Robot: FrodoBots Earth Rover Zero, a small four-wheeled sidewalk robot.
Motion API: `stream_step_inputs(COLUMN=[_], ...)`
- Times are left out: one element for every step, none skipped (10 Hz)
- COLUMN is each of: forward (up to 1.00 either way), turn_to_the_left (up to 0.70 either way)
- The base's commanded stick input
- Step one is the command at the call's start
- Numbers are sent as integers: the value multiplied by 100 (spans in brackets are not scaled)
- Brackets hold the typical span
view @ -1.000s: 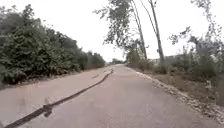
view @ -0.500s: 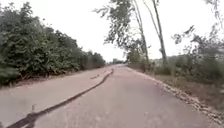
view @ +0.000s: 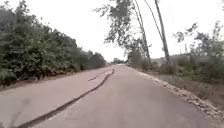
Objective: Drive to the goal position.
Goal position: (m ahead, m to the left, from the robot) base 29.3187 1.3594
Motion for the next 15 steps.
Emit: stream_step_inputs(forward=[62, 0, 0, 0, 0, 0, 0, 0, 0, 0, 14, 58, 85, 85, 85], turn_to_the_left=[0, 0, 0, 0, 0, 0, 0, 0, 0, 0, 0, 0, 0, 0, 0])
